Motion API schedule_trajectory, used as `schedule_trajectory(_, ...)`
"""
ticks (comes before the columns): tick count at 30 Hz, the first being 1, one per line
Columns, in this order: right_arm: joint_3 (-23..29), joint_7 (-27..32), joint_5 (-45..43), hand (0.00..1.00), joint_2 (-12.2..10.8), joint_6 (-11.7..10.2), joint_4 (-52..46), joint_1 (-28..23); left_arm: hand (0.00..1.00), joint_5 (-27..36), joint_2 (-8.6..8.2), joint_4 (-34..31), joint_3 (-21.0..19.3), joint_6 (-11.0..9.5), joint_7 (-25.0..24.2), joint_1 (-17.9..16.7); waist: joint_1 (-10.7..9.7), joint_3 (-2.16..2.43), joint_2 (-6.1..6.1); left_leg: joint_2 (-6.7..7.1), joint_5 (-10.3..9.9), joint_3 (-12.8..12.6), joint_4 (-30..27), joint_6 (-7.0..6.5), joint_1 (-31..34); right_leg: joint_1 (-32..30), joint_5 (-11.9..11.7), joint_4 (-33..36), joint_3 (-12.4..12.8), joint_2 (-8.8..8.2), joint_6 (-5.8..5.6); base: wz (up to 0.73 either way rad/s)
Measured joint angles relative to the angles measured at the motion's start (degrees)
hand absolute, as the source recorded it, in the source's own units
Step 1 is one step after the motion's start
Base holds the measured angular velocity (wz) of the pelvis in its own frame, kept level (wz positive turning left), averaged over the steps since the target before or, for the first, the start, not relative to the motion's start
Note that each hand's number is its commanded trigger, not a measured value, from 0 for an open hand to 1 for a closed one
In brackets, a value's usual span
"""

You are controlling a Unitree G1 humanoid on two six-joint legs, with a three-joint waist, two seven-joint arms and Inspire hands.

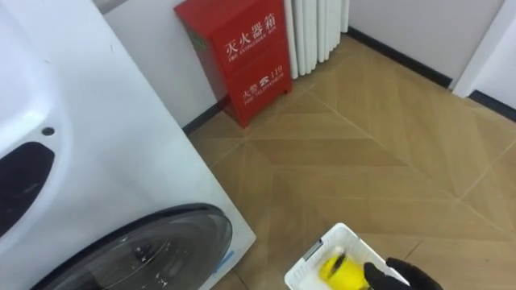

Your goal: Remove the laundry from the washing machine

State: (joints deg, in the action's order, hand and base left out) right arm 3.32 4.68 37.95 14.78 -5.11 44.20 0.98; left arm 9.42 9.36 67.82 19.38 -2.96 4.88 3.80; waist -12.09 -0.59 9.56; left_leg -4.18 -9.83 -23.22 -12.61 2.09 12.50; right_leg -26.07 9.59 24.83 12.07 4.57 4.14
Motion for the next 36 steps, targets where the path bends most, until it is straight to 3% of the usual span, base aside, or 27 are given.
schedule_trajectory(16, -0.9, -0.4, -0.1, 0.00, 0.0, -1.2, 2.0, -0.5, 0.00, 2.3, 0.01, 2.1, 0.0, -1.3, 0.0, -0.2, -0.1, -0.14, -0.19, 0.04, 0.1, 0.0, 1.2, 0.09, -3.1, 2.8, 0.0, -0.6, 0.2, 0.15, -0.04, 0.00)
schedule_trajectory(17, -0.9, -0.4, -0.3, 0.00, 0.0, -1.2, 2.1, -0.7, 0.00, 2.3, 0.01, 2.0, 0.0, -1.4, 0.0, -0.5, -0.3, -0.31, -0.50, 0.02, 0.1, 0.1, 1.2, 0.09, -3.3, 3.2, 0.1, -0.8, 0.2, 0.17, -0.08, 0.00)
schedule_trajectory(24, -0.8, -0.7, -2.5, 0.00, -0.3, -1.3, 2.0, -1.8, 0.00, 2.3, 0.03, 1.3, -1.5, -2.1, 0.0, -2.4, -0.2, -0.17, -0.58, -0.02, 0.1, 0.4, 1.1, 0.09, -3.8, 3.8, 0.1, -1.0, -0.2, 0.15, -0.09, 0.01)
schedule_trajectory(26, -0.8, -1.2, -2.6, 0.00, -0.3, -1.3, 2.2, -2.8, 0.00, 2.2, 0.03, 1.2, -2.1, -2.1, 0.0, -2.9, -0.3, -0.41, -1.30, -0.08, 0.1, 1.3, 1.1, 0.09, -4.5, 5.0, 0.2, -1.2, -0.8, 0.07, 0.11, 0.16)
schedule_trajectory(31, -0.8, -2.3, -2.5, 0.00, -0.4, -1.3, 5.4, -5.9, 0.00, 2.3, 0.06, 0.5, -3.7, -2.5, 0.0, -5.2, 0.9, -0.11, -2.24, -0.35, 0.2, 6.1, 1.1, 0.32, -7.3, 9.9, 0.3, -3.8, -3.3, -0.13, 0.58, 0.23)
schedule_trajectory(33, -0.6, -2.3, -2.2, 0.00, -0.9, -1.3, 7.8, -8.5, 0.00, 2.1, 0.05, -1.8, -5.5, -2.5, 0.0, -8.2, 1.7, 0.56, -3.23, -0.34, 0.2, 8.1, 1.0, 0.40, -8.9, 12.5, 1.1, -5.2, -4.8, -0.55, 0.69, 0.38)
schedule_trajectory(36, -0.2, -2.4, -2.4, 0.00, -3.1, -1.0, 14.4, -8.4, 0.00, 1.0, -0.25, -1.9, -8.1, -2.5, 0.1, -10.6, 3.2, 0.94, -5.08, -0.33, 0.2, 10.2, 1.1, 0.42, -10.6, 15.7, 1.5, -6.3, -7.5, -1.08, 1.16, 0.40)
